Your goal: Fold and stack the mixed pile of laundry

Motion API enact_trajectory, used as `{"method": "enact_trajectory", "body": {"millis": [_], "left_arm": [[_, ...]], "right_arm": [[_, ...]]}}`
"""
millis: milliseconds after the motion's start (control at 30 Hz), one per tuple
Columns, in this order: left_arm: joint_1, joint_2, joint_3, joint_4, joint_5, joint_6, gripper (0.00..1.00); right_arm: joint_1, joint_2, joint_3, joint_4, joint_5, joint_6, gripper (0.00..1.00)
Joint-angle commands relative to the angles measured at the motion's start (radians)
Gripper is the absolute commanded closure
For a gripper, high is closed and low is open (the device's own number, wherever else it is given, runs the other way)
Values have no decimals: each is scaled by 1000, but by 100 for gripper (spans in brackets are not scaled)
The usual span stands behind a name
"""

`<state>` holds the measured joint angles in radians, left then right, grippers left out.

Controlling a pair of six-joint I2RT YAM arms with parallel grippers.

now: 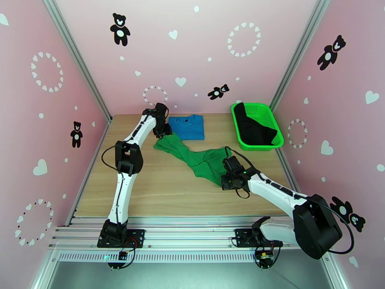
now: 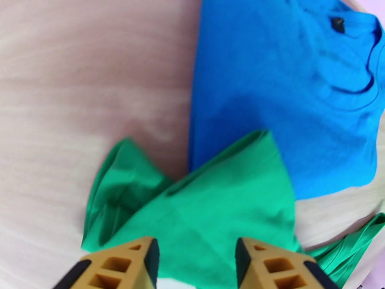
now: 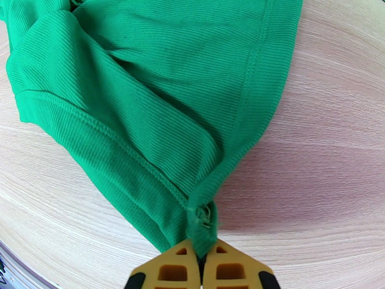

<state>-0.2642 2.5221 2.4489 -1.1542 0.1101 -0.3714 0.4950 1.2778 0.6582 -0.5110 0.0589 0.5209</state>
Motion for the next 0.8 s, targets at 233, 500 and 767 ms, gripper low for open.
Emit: {"method": "enact_trajectory", "body": {"millis": [233, 500, 767], "left_arm": [[2, 68, 38, 10, 15, -14, 55], [2, 66, 28, 9, -4, -10, 42], [4, 69, 19, 32, 6, -13, 49]], "right_arm": [[-6, -9, -2, -32, 3, 8, 100], [-6, -8, -1, -31, 1, 9, 100], [-5, -6, -2, -31, -1, 10, 100]]}}
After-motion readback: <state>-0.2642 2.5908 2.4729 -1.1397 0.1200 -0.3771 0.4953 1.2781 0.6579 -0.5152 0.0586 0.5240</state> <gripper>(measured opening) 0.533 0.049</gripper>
